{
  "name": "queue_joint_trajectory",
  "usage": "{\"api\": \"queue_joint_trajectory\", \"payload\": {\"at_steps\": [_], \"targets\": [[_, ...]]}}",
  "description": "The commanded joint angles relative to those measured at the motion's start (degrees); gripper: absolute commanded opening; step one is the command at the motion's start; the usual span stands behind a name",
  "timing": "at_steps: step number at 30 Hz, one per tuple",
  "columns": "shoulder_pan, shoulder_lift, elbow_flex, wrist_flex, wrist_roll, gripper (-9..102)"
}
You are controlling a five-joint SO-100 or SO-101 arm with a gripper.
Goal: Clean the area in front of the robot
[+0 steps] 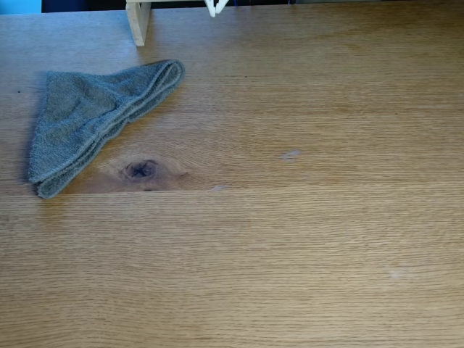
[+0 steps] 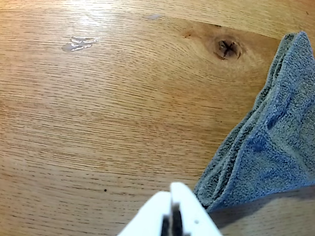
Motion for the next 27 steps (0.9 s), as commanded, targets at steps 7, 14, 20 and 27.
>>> {"api": "queue_joint_trajectory", "payload": {"at_steps": [7, 14, 20, 27], "targets": [[-2.3, 0.2, 6.9, 0.1, 4.8, 0], [-1.9, 0.2, 6.9, 0.1, 5.0, 0], [1.3, 0.1, 6.9, -13.3, 7.3, 0], [-3.6, 0.1, 6.9, -24.2, 1.5, 0]]}}
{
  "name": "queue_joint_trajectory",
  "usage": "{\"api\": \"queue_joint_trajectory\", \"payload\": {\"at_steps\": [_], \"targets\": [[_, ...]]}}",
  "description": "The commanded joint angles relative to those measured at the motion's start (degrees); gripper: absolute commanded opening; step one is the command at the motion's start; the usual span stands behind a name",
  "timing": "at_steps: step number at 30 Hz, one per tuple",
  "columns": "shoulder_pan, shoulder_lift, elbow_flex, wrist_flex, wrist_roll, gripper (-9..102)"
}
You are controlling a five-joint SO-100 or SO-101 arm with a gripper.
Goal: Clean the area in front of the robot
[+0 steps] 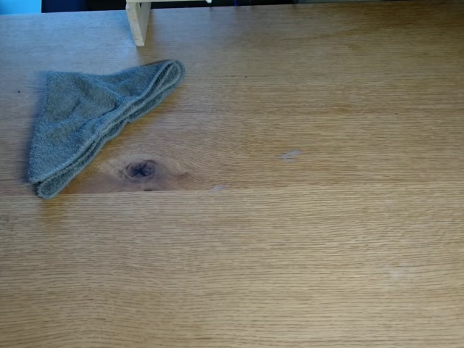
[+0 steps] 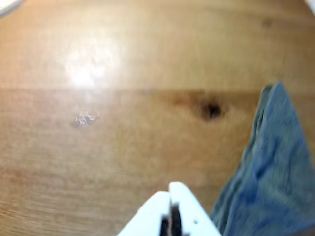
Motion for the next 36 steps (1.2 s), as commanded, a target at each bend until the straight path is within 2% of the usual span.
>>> {"api": "queue_joint_trajectory", "payload": {"at_steps": [1, 5, 14, 19, 31, 36], "targets": [[-2.9, 0.2, 6.8, -6.2, -2.5, 0], [-5.1, -3.0, 4.0, -9.7, -2.4, 0], [-7.0, -29.5, -17.3, -12.0, 5.5, 0], [-0.6, -46.1, -32.1, -13.6, 9.7, 0], [18.7, -77.2, -67.9, -6.6, 16.3, 0], [26.5, -88.5, -76.4, -6.2, 16.2, 15]]}}
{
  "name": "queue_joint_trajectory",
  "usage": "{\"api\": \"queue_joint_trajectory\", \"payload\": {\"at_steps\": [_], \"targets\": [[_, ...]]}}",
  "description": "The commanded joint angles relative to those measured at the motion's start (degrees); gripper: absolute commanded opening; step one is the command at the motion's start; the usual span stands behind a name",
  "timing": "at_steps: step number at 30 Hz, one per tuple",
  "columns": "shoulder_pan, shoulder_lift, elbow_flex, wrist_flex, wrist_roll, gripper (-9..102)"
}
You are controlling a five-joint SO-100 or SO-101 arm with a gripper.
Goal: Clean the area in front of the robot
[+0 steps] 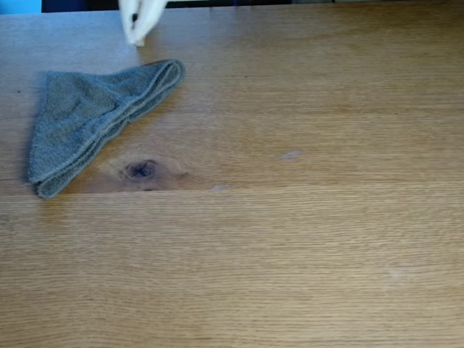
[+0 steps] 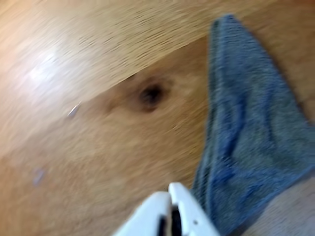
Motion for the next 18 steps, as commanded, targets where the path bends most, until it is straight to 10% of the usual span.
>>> {"api": "queue_joint_trajectory", "payload": {"at_steps": [1, 18], "targets": [[6.9, -6.9, -11.8, -0.2, -0.4, 16], [22.1, -35.8, -13.1, -14.5, -14.1, 31]]}}
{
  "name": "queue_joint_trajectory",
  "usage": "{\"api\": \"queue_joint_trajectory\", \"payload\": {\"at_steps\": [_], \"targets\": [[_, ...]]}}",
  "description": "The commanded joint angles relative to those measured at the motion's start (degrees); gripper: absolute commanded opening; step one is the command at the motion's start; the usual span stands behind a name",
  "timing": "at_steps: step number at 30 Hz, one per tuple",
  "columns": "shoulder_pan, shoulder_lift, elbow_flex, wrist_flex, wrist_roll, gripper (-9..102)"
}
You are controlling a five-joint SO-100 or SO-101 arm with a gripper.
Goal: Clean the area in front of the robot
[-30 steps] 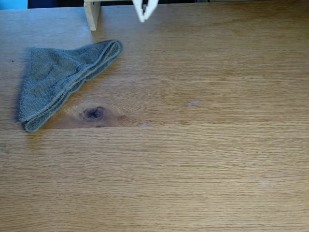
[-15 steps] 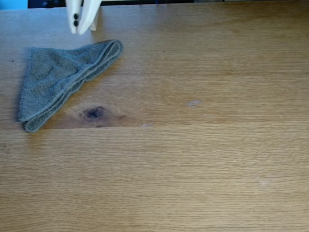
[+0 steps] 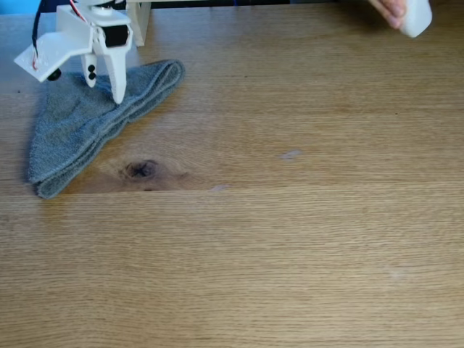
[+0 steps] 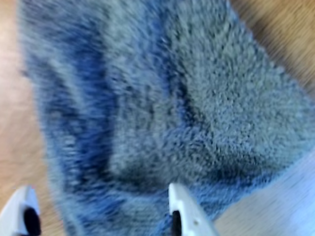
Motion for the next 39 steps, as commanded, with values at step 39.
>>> {"api": "queue_joint_trajectory", "payload": {"at_steps": [39], "targets": [[0.1, -1.1, -7.1, -8.3, -5.8, 0]]}}
